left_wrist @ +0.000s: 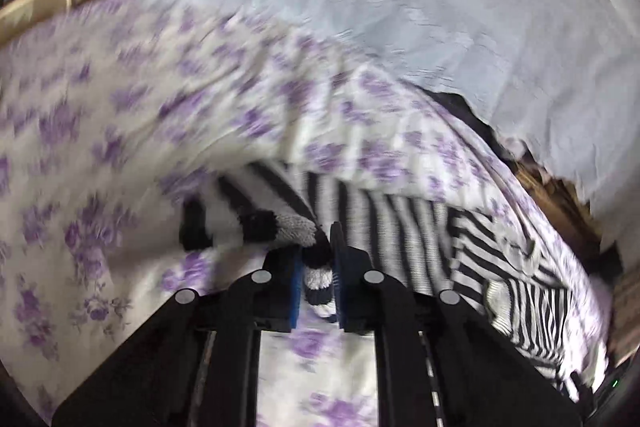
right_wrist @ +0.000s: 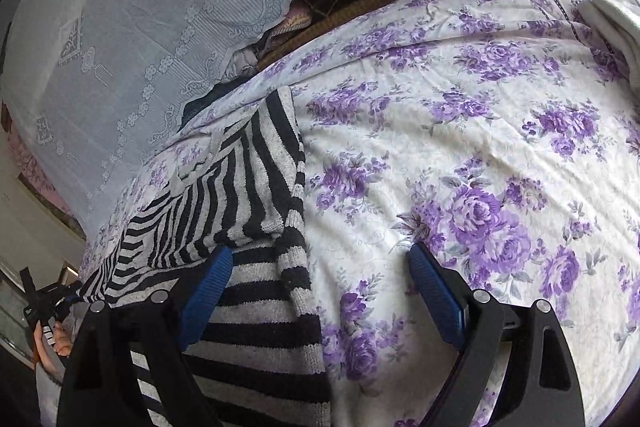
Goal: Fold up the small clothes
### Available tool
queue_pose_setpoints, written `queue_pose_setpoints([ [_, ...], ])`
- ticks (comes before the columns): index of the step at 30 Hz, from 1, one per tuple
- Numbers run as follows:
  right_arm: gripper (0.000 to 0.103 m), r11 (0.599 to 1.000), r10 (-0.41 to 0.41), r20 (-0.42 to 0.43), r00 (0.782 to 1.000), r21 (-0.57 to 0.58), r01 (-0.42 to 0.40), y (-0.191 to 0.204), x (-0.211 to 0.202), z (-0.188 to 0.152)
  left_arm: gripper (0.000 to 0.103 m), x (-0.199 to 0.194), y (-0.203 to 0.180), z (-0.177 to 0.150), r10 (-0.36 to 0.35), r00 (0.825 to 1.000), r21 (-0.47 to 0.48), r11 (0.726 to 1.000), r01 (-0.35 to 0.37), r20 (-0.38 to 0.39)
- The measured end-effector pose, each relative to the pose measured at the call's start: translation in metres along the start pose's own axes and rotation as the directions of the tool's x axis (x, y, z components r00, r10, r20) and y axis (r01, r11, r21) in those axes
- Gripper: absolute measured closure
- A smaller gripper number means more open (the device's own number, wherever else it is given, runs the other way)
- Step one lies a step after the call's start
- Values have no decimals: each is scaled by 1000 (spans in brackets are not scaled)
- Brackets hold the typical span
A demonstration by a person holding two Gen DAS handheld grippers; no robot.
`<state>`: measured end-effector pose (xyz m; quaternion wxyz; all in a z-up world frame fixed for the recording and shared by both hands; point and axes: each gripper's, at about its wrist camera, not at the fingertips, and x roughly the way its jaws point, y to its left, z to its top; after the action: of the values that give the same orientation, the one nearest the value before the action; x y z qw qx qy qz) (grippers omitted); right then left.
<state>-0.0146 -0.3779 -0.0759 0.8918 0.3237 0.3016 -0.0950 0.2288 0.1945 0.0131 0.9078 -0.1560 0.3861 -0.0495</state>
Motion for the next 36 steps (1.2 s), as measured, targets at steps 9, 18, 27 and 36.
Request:
queue_pose_setpoints([
  [9, 13, 998, 13, 22, 1000, 54, -14, -6, -6, 0, 92, -24, -85, -2, -21, 999, 147, 989, 15, 42],
  [18, 13, 994, 35, 28, 999, 99, -37, -12, -8, 3, 93, -26, -187, -31, -104, 994, 297, 950, 95, 16],
  [27, 13, 989, 52, 29, 998, 134, -56, -17, -9, 4, 93, 5, -285, -103, -140, 987, 452, 878, 158, -74],
  [36, 13, 991, 50, 21, 999, 125, -52, -16, -7, 5, 53, 61, -311, -171, -33, 983, 567, 813, 130, -178],
])
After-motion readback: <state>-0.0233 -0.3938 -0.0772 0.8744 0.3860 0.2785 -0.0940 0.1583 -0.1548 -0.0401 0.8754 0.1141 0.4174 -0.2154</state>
